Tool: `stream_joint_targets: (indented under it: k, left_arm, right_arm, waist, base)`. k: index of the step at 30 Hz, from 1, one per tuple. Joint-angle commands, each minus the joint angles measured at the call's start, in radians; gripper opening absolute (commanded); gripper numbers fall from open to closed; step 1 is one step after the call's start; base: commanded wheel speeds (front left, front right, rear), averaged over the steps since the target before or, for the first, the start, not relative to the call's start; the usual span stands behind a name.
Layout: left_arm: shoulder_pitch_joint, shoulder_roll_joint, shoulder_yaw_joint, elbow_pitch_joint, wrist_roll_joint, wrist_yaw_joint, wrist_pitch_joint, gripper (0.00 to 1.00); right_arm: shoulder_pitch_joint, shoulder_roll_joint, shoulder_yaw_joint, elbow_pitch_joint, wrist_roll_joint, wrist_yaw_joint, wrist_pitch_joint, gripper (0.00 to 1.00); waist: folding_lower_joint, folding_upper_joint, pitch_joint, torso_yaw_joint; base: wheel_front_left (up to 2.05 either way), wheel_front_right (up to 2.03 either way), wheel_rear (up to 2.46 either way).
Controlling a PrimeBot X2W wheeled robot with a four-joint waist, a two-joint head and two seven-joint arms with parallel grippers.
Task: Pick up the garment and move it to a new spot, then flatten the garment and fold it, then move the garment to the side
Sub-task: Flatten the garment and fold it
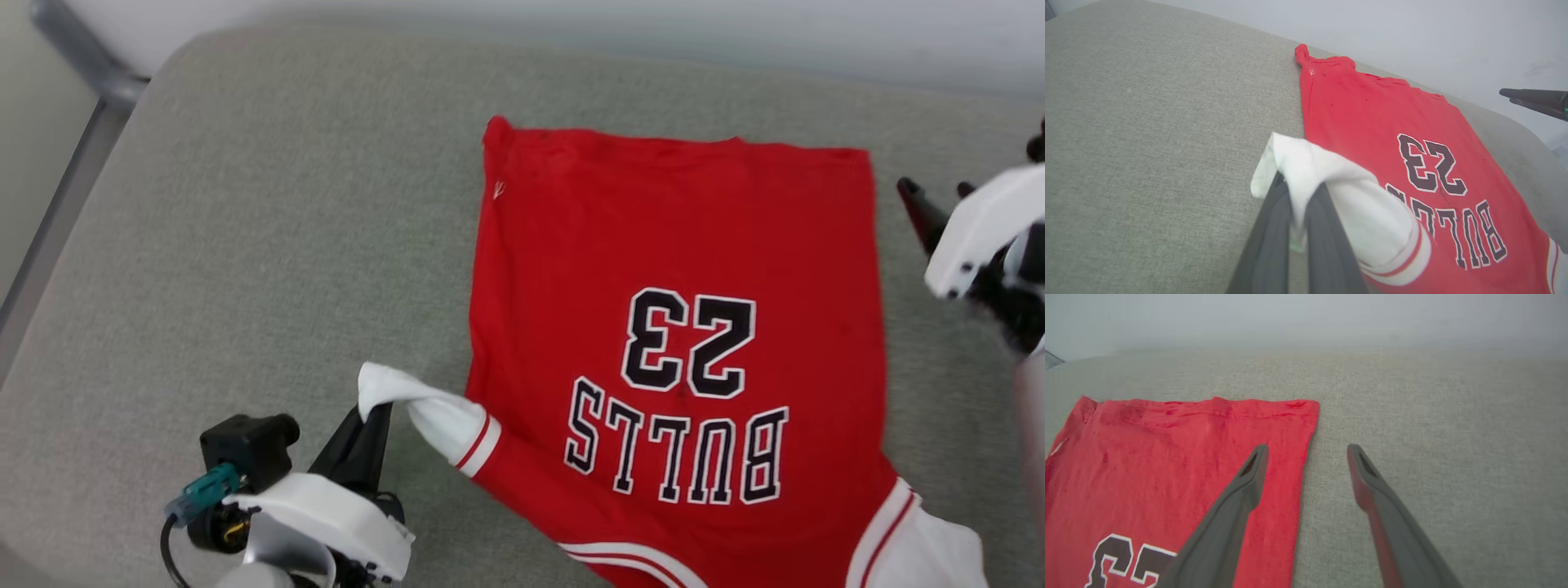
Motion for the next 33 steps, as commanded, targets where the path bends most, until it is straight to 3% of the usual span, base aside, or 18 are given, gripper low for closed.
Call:
stream_joint_targets:
  k: [1,6,11,14,20,22,23,33]
  left_arm:
    - [-0.029,-0.012,-0.003,0.010,0.010,-0.012,-0.011,0.00]
    - [-0.085,-0.045,-0.018,0.036,0.017,-0.048,-0.035,0.00]
    - [-0.122,-0.081,-0.027,0.067,0.011,-0.082,-0.060,0.00]
    - [-0.136,-0.098,-0.032,0.092,0.010,-0.103,-0.071,0.00]
    - [-0.151,-0.109,-0.027,0.128,0.008,-0.121,-0.088,0.00]
    - [-0.155,-0.111,-0.026,0.135,0.009,-0.127,-0.090,0.00]
    - [-0.155,-0.112,-0.026,0.138,0.009,-0.126,-0.092,0.00]
    - [-0.119,-0.109,-0.030,0.174,-0.001,-0.122,-0.091,0.00]
  right_arm:
    - [-0.062,-0.022,0.011,0.036,-0.003,0.000,0.057,1.00]
    - [-0.245,-0.056,0.025,0.139,-0.051,0.000,0.265,1.00]
    - [-0.360,-0.063,0.001,0.209,-0.105,0.000,0.364,1.00]
    - [-0.380,-0.058,-0.005,0.255,-0.140,0.000,0.405,1.00]
    - [-0.310,-0.023,-0.041,0.398,-0.196,0.000,0.606,1.00]
    - [-0.299,-0.019,-0.054,0.412,-0.215,-0.001,0.634,0.29]
    - [-0.298,-0.017,-0.063,0.414,-0.218,-0.001,0.642,0.00]
    - [-0.364,-0.070,-0.055,0.287,-0.228,-0.001,0.555,0.00]
  waist:
    - [-0.0003,0.0000,0.067,0.063]
    - [-0.0003,0.0000,0.140,0.106]
    - [-0.0003,0.0000,0.200,0.134]
    - [-0.0003,0.0000,0.222,0.145]
    - [-0.0003,0.0000,0.231,0.150]
    - [-0.0003,0.0000,0.230,0.153]
    - [-0.0003,0.0000,0.228,0.153]
    - [-0.0003,0.0000,0.133,0.133]
  base:
    - [0.00,0.00,0.00]
    - [0.00,0.00,0.00]
    - [0.00,0.00,0.00]
    - [0.00,0.00,0.00]
    - [0.00,0.00,0.00]
    - [0.00,0.00,0.00]
    - [0.00,0.00,0.00]
    - [0.00,0.00,0.00]
